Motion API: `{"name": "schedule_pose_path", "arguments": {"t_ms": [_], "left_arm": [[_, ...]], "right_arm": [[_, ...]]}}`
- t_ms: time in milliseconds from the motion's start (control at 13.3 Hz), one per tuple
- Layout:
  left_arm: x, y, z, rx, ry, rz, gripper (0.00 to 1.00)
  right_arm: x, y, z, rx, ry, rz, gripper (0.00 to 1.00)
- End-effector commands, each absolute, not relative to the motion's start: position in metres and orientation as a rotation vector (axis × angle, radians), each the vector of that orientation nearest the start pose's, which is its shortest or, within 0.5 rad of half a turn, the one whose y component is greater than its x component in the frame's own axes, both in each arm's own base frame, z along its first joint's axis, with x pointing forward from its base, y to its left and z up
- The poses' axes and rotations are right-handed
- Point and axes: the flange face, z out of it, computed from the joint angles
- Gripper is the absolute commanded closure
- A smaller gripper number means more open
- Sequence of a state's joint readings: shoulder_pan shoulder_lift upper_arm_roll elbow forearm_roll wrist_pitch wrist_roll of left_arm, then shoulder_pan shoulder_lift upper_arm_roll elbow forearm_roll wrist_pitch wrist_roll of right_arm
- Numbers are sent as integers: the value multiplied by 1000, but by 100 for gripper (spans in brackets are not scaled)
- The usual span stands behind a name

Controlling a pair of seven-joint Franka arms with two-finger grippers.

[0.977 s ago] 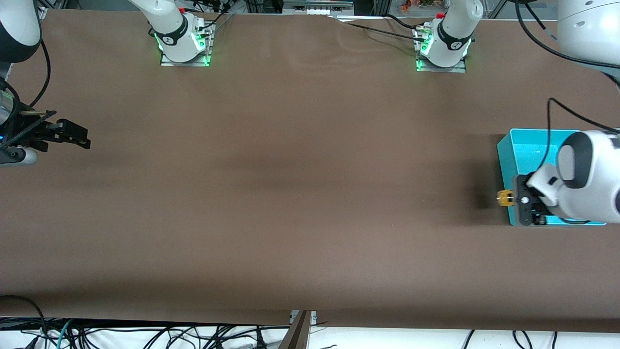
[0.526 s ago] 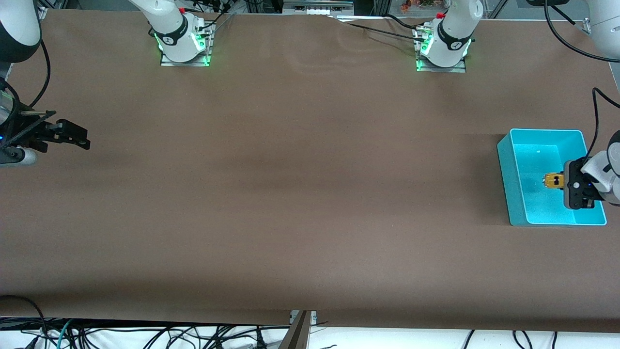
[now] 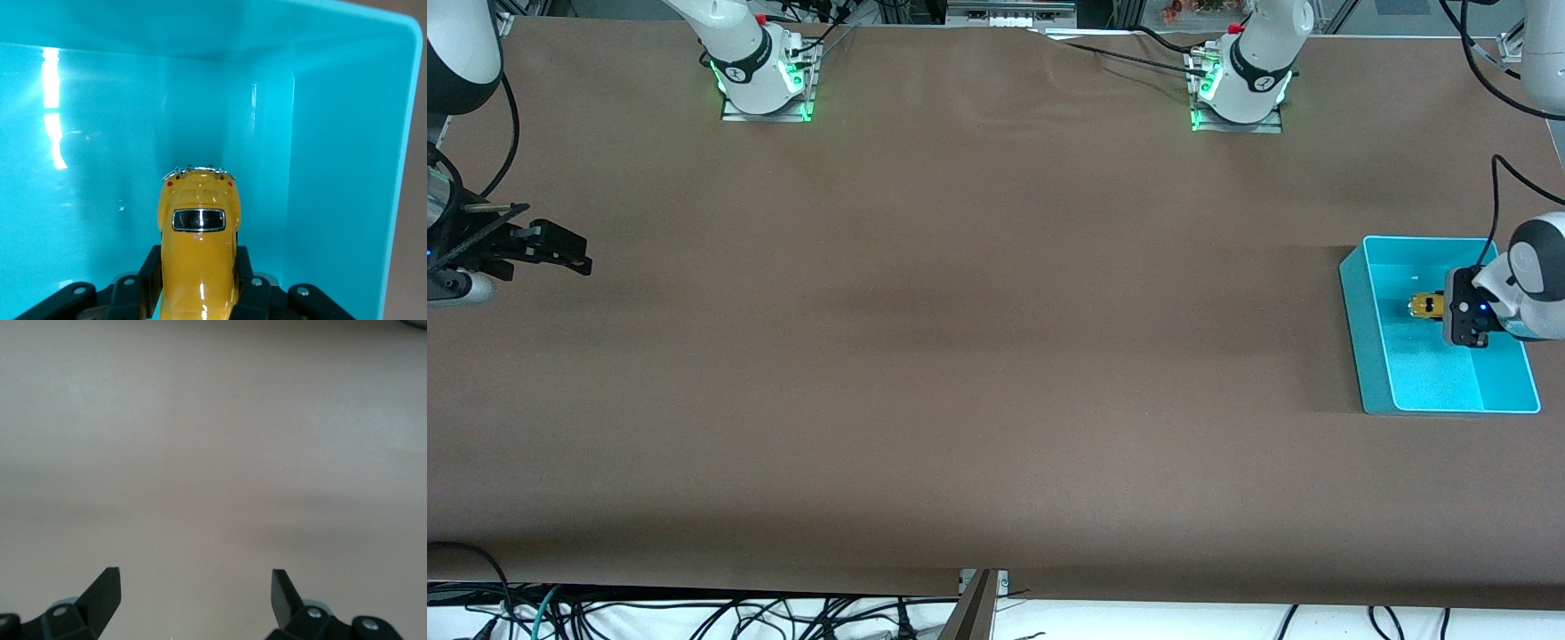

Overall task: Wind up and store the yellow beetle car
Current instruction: 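Carry the car with the left gripper into the blue tray, then open the left gripper to release the car inside the tray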

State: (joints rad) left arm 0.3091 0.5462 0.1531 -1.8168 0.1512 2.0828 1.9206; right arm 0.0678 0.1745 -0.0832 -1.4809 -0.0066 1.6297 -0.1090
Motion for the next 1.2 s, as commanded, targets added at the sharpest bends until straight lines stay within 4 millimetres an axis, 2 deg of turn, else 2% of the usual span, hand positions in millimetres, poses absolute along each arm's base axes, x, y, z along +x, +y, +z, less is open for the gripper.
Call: {"name": "schedule_pose_path", "arguments": {"t_ms": [0, 75, 226, 301, 376, 451, 602, 827, 977, 1128], "left_arm": [[522, 278, 221, -2285, 2353, 445, 96], [512, 279, 212, -2286, 2345, 429, 96], [507, 280, 203, -2266, 2357, 413, 95], [509, 279, 203, -2259, 2360, 410, 89], [509, 278, 203, -2257, 2362, 409, 53], [511, 279, 206, -2243, 2368, 403, 1], [514, 280, 214, -2198, 2406, 389, 0], [518, 281, 249, -2195, 2384, 375, 0], [528, 284, 292, -2224, 2372, 397, 0], [552, 278, 346, -2242, 2379, 426, 0]], "right_arm": [[610, -6, 575, -3173, -133, 27, 0], [610, -6, 575, -3173, -133, 24, 0], [610, -4, 574, -3171, -133, 26, 0], [613, -1, 574, -3171, -145, 12, 0], [614, -1, 578, -3173, -151, -12, 0], [617, -1, 578, -3174, -148, -15, 0], [619, -1, 580, -3175, -151, -25, 0], [620, 1, 578, -3176, -156, -25, 0], [621, 1, 578, -3176, -154, -34, 0], [621, 1, 578, -3175, -154, -34, 0]]}}
